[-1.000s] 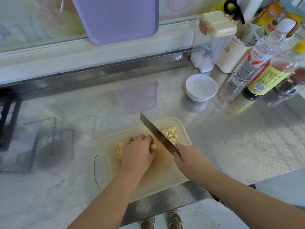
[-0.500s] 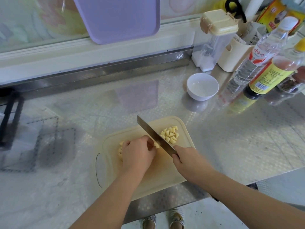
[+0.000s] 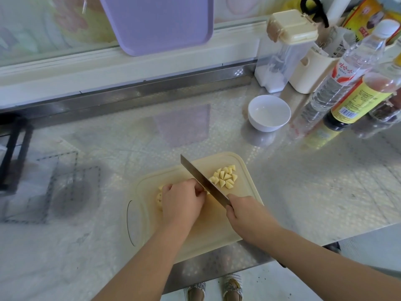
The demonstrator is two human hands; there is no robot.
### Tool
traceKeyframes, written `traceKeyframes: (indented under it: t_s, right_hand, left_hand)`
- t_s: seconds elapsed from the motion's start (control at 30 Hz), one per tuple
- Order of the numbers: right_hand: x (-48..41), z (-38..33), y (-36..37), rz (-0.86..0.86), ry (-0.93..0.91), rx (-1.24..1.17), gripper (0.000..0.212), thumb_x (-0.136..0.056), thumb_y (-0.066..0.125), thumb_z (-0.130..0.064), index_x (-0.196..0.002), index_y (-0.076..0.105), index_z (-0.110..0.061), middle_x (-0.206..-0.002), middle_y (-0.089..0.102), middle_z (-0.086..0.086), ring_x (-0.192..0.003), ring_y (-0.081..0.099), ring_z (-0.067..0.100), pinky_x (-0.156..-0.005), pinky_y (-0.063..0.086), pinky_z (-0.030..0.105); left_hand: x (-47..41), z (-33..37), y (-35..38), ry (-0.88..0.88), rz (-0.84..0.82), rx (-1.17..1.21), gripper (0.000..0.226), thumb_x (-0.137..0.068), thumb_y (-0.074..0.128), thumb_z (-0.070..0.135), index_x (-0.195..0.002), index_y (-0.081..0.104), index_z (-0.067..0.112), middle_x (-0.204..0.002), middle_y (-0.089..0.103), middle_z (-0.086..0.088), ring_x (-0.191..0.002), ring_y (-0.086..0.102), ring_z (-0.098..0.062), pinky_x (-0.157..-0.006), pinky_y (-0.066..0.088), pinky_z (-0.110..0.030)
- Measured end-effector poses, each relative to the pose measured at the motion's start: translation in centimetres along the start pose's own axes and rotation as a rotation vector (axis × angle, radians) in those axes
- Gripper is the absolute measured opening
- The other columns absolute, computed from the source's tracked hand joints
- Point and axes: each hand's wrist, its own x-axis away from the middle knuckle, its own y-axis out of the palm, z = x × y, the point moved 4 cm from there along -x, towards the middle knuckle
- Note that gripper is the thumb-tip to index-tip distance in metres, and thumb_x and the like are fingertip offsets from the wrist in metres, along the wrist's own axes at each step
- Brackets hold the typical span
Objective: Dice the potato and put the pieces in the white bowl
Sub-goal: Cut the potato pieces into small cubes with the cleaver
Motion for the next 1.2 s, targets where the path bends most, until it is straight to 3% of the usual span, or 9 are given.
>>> traceKeyframes:
  t_s: [0.27, 0.43, 0.67, 0.8, 0.87, 0.93, 1.03, 1.1, 1.2]
  right_hand:
    - [-1.5, -0.6, 0.8, -0.030, -0.004, 0.041, 0.023, -0.107, 0.033, -0.029, -0.111, 0.054, -0.020, -0.088, 0.060, -0.001, -0.084, 0.064, 0.020, -0.081, 0.058, 0.041]
    - [-1.1, 0.1, -0.2, 0.004, -0.023, 0.051, 0.023, -0.105, 0.034, -0.030, -0.111, 0.054, -0.023, -0.088, 0.060, -0.001, -0.083, 0.064, 0.021, -0.079, 0.058, 0.042]
    - [0.1, 1.5, -4.8, 0.126, -0.083, 0.095, 0.024, -0.105, 0.034, -0.035, -0.109, 0.054, -0.022, -0.071, 0.050, -0.006, -0.071, 0.058, 0.023, -0.066, 0.051, 0.042]
    - [0.4, 2.2, -6.5, 0.189, -0.094, 0.130, 0.029, -0.105, 0.039, -0.036, -0.129, 0.052, -0.031, -0.092, 0.066, -0.007, -0.087, 0.065, 0.024, -0.073, 0.054, 0.040]
    - [0.4, 2.5, -6.7, 0.202, -0.114, 0.195, 0.029, -0.104, 0.040, -0.039, -0.131, 0.049, -0.034, -0.099, 0.069, -0.007, -0.088, 0.066, 0.022, -0.072, 0.055, 0.038]
    - [0.5, 2.8, -6.6, 0.224, -0.152, 0.252, 0.024, -0.103, 0.041, -0.039, -0.124, 0.050, -0.034, -0.092, 0.066, -0.009, -0.077, 0.063, 0.020, -0.067, 0.054, 0.037]
    - [0.6, 2.9, -6.6, 0.233, -0.211, 0.317, 0.017, -0.102, 0.041, -0.038, -0.116, 0.049, -0.033, -0.085, 0.063, -0.008, -0.066, 0.054, 0.020, -0.064, 0.053, 0.035]
    - [0.6, 2.7, -6.6, 0.215, -0.232, 0.360, 0.018, -0.101, 0.042, -0.036, -0.119, 0.047, -0.034, -0.089, 0.065, -0.006, -0.067, 0.053, 0.021, -0.066, 0.052, 0.034]
    - [0.5, 2.5, -6.6, 0.203, -0.247, 0.420, 0.021, -0.100, 0.043, -0.033, -0.120, 0.046, -0.033, -0.094, 0.067, -0.006, -0.072, 0.056, 0.024, -0.072, 0.053, 0.036]
  left_hand:
    - [-0.3, -0.4, 0.2, 0.001, -0.014, 0.039, 0.009, -0.086, 0.067, 0.040, -0.089, 0.069, 0.032, -0.088, 0.072, 0.013, -0.088, 0.064, -0.011, -0.094, 0.034, -0.030]
    - [-0.4, -0.7, 0.3, 0.025, -0.046, 0.035, 0.019, -0.087, 0.065, 0.043, -0.105, 0.064, 0.037, -0.096, 0.072, 0.017, -0.096, 0.064, -0.004, -0.093, 0.033, -0.030]
    - [-1.9, 1.2, 1.0, 0.067, -0.069, 0.013, 0.010, -0.091, 0.060, 0.041, -0.099, 0.063, 0.037, -0.100, 0.071, 0.017, -0.101, 0.062, -0.004, -0.095, 0.031, -0.029]
    - [-2.0, 1.2, 1.0, 0.088, -0.070, 0.048, 0.010, -0.088, 0.065, 0.041, -0.096, 0.065, 0.035, -0.095, 0.072, 0.016, -0.093, 0.065, -0.007, -0.092, 0.044, -0.032]
    - [-1.9, -0.1, -0.4, 0.037, -0.025, 0.170, 0.005, -0.087, 0.069, 0.033, -0.092, 0.067, 0.033, -0.090, 0.071, 0.015, -0.086, 0.067, -0.009, -0.081, 0.052, -0.031]
    - [-2.1, -1.4, -3.1, -0.044, 0.098, 0.299, 0.008, -0.089, 0.068, 0.024, -0.091, 0.065, 0.031, -0.087, 0.068, 0.014, -0.080, 0.064, -0.008, -0.069, 0.048, -0.023]
    - [-2.9, -1.7, -6.5, 0.016, 0.290, 0.357, 0.009, -0.090, 0.066, 0.019, -0.095, 0.063, 0.026, -0.089, 0.063, 0.011, -0.079, 0.059, -0.006, -0.069, 0.040, -0.019]
    - [-3.6, 0.2, -6.5, 0.181, 0.169, 0.330, 0.011, -0.090, 0.067, 0.021, -0.099, 0.065, 0.027, -0.092, 0.062, 0.012, -0.078, 0.057, -0.001, -0.072, 0.044, -0.021]
    - [-3.7, 3.7, -3.9, 0.386, -0.205, 0.236, 0.021, -0.089, 0.067, 0.037, -0.110, 0.067, 0.033, -0.098, 0.055, 0.016, -0.081, 0.055, 0.001, -0.076, 0.047, -0.023]
